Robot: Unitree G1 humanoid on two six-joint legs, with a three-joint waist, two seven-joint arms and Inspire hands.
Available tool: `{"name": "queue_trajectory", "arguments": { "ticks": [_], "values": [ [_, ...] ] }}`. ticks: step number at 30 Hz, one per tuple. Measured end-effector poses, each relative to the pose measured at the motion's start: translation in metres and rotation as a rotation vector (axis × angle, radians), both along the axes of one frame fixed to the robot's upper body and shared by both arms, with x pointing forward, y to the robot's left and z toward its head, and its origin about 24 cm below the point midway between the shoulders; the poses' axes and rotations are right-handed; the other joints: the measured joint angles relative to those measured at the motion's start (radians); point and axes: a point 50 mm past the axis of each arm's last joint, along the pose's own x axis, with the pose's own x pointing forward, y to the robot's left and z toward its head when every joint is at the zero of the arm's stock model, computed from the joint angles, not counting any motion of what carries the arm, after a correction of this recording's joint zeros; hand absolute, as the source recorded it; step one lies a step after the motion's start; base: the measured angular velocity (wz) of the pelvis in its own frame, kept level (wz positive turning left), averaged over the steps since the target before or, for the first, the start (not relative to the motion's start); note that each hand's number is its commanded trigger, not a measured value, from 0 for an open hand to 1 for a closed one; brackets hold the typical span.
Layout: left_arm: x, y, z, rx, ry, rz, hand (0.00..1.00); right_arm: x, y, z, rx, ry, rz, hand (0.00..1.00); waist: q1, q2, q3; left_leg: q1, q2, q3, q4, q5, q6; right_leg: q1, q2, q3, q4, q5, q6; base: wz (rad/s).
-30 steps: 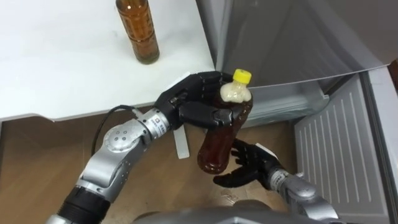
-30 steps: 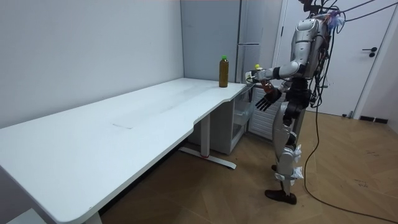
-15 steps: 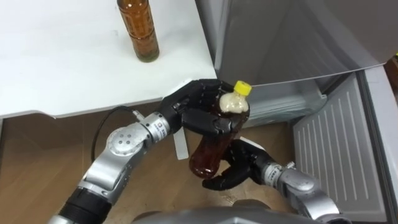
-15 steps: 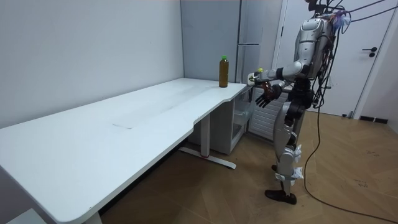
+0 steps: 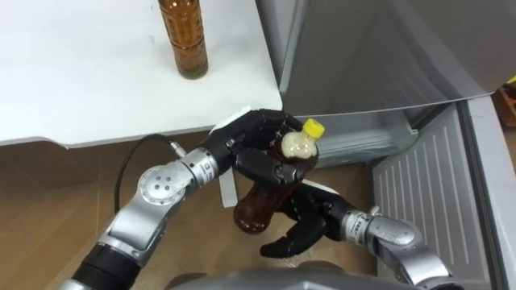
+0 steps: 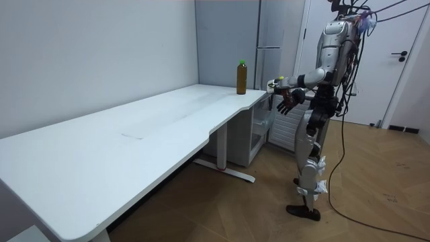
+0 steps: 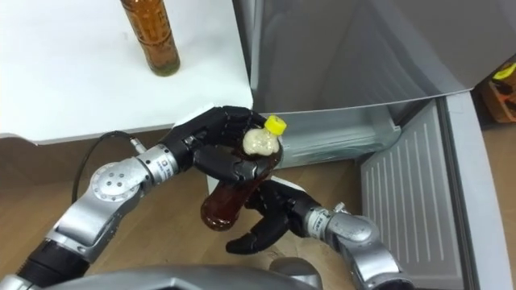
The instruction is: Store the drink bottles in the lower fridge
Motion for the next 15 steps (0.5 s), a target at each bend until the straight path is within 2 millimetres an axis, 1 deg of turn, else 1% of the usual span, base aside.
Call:
{"name": "queue_trajectory", "arguments": {
  "ticks": [3,5,9,12,15],
  "values": [
    [-0.003,-0.005,-0.001,0.009,0.001,-0.025,1.00,0.000,0.000,0.000,0.010,0.004,0.011,0.00,-0.001,0.004,0.0024,0.001,0.001,0.000,-0.003,-0.001,-0.001,-0.001,0.001,0.000,0.000,0.000,0.000,0.00],
    [-0.005,-0.009,-0.003,0.011,0.006,-0.046,1.00,0.000,0.001,0.001,0.046,0.013,-0.001,0.00,-0.001,0.006,0.0040,0.003,0.000,-0.001,-0.010,-0.001,-0.001,-0.001,0.002,0.000,0.001,0.000,0.000,0.00],
    [-0.007,-0.012,-0.003,0.006,0.000,-0.057,1.00,-0.003,0.000,0.001,0.108,0.055,-0.044,0.00,0.001,0.008,0.0040,0.002,0.001,-0.002,-0.010,-0.001,-0.001,-0.002,0.002,-0.002,0.001,0.000,0.000,0.00],
    [-0.006,-0.013,-0.001,0.000,-0.017,-0.056,1.00,-0.004,0.004,0.001,0.171,0.076,-0.079,0.00,0.000,0.009,0.0038,-0.001,0.001,-0.001,-0.009,-0.001,-0.001,-0.002,0.002,-0.002,0.001,0.000,0.000,0.00],
    [-0.006,-0.014,0.001,-0.007,-0.040,-0.051,1.00,-0.004,0.004,0.001,0.217,0.087,-0.116,0.00,0.002,0.014,0.0040,-0.001,0.001,-0.002,-0.009,-0.001,-0.001,-0.002,0.002,-0.002,0.001,0.000,0.000,0.00]
  ]
}}
